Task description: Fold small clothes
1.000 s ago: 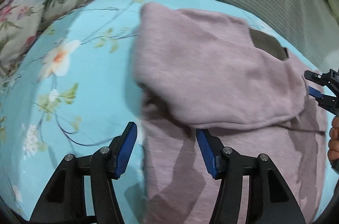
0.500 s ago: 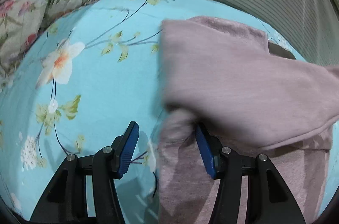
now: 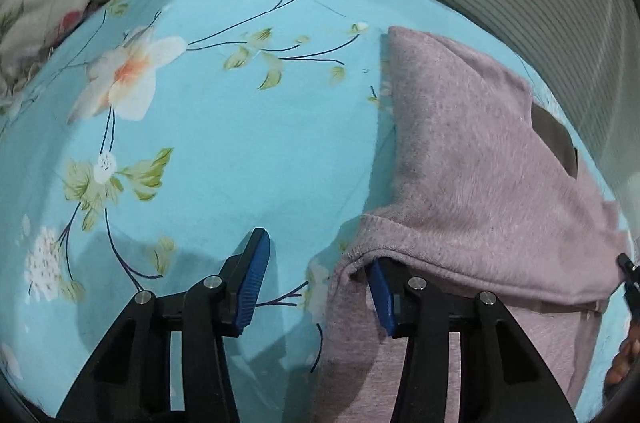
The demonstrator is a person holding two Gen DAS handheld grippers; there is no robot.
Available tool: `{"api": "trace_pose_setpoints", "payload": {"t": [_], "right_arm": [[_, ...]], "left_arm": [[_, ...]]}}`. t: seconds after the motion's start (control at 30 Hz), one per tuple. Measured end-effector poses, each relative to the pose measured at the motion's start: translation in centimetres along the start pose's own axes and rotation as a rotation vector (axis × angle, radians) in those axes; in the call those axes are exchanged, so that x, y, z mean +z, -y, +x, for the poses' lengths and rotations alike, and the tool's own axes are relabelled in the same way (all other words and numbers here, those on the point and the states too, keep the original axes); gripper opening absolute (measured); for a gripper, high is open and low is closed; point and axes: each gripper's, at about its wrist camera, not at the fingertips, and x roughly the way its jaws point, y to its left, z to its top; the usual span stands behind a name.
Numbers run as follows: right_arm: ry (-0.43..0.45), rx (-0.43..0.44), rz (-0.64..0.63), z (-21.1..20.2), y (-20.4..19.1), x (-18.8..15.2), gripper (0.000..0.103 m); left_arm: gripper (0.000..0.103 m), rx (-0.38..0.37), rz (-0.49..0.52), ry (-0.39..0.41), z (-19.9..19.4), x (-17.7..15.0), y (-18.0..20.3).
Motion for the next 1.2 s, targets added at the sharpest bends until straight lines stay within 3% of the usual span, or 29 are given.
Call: {"api": "trace_pose_setpoints", "payload": {"t": [0.1,0.37,0.43,0.5,0.57,0.6,0.67,0.77,0.87,0.9,0.93,0.97,1.1,1.2], "right_arm": [[0.057,0.018,0.038,-1.4,1.2,0.3,0.027],[-0.06,0.004,-0.094,0.4,-0.3,0.6,0.024],[0.013,-0.014,-0.141,-1.3,-1.4,0.9,0.022],[0.083,-0.098,-0.132,-2.7,-1.6,1.6,0.022],[0.084,-0.151,-0.111,-2.7,-1.1,2.1,0.029],[0.063,-0.146,-0.092,-2.5,-0.6,2.2,0.034],[0.032,-0.09,-0.052,-2.4,0.2,2.1,0.035],[0.008,-0.082,-0.075,-2.1,0.4,1.2,0.052],[-0.036,-0.049,-0.081,-0.7,0.6,0.7,0.053],[-0.056,-0.034,-0.084,0.0,0.5,0.7,0.045],[-0.076,-0.026,-0.096,0.5,0.1,0.6,0.012],[-0.092,-0.034,-0.116,0.8,-0.4,0.6,0.006],[-0.016,-0.22,-0.192,-0.7,-2.3,0.8,0.006],[-0.021,-0.256,-0.199,-0.5,-2.4,1.2,0.014]], "left_arm": [[0.048,-0.001,0.001,0.003,-0.2,-0.2,0.0],[0.048,-0.027,-0.053,-0.015,0.3,0.1,-1.0],[0.048,-0.025,-0.048,-0.018,0.3,0.1,-1.0],[0.048,-0.027,-0.048,-0.017,0.4,0.2,-1.0],[0.049,-0.024,-0.045,-0.015,0.4,0.2,-1.0],[0.049,-0.021,-0.047,-0.016,0.4,0.1,-1.0],[0.049,-0.019,-0.047,-0.024,0.3,0.1,-1.0],[0.049,-0.019,-0.038,-0.039,-0.2,-0.2,-1.0],[0.05,-0.019,-0.027,-0.045,-0.6,-0.5,-1.1],[0.05,-0.018,-0.024,-0.048,-0.6,-0.5,-1.2],[0.05,-0.014,-0.022,-0.05,-0.5,-0.5,-1.2],[0.05,-0.01,-0.024,-0.051,-0.4,-0.5,-1.2],[0.05,0.009,-0.032,-0.051,-0.3,-0.4,-1.0],[0.05,0.016,-0.019,-0.05,0.0,-0.5,-0.8]]}}
